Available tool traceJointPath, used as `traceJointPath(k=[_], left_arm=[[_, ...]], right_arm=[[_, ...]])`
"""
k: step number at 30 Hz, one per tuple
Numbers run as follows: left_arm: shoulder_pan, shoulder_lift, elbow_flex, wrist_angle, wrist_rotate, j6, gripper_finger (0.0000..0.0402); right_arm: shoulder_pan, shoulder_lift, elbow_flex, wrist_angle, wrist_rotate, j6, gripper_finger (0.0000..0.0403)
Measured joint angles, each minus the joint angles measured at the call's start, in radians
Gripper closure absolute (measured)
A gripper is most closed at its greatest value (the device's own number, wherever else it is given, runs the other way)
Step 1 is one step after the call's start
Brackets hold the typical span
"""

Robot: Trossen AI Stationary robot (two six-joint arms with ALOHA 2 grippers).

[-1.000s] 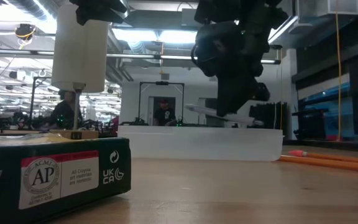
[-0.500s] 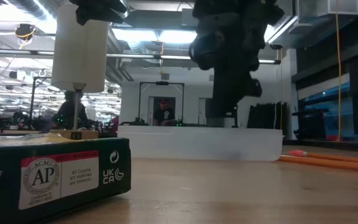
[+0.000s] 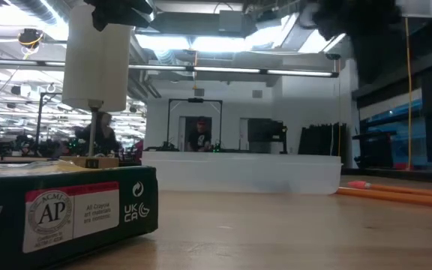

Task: Pack school essentials
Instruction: Put the orange pencil into the transparent supply box

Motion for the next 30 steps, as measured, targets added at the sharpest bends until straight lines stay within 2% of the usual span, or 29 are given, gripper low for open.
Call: traceJointPath(k=[6, 8, 12, 22, 30], left_arm=[[0.0, 0.0, 0.0, 0.001, -0.004, 0.0, 0.0227], [0.0, 0.0, 0.0, 0.001, -0.004, 0.0, 0.0227], [0.0, 0.0, 0.0, 0.0, -0.024, 0.001, 0.0227], [0.0, 0.0, 0.0, 0.001, -0.036, 0.001, 0.0227], [0.0, 0.0, 0.0, 0.001, -0.036, 0.001, 0.0227]], right_arm=[[0.086, -0.193, -0.259, 0.14, 0.0, 0.328, 0.0279], [0.108, -0.206, -0.332, 0.24, 0.001, 0.391, 0.0279], [0.122, -0.172, -0.424, 0.462, 0.0, 0.402, 0.0279], [0.116, 0.01, -0.44, 0.504, 0.038, 0.398, 0.0284], [0.116, 0.101, -0.44, 0.576, 0.051, 0.395, 0.0284]])
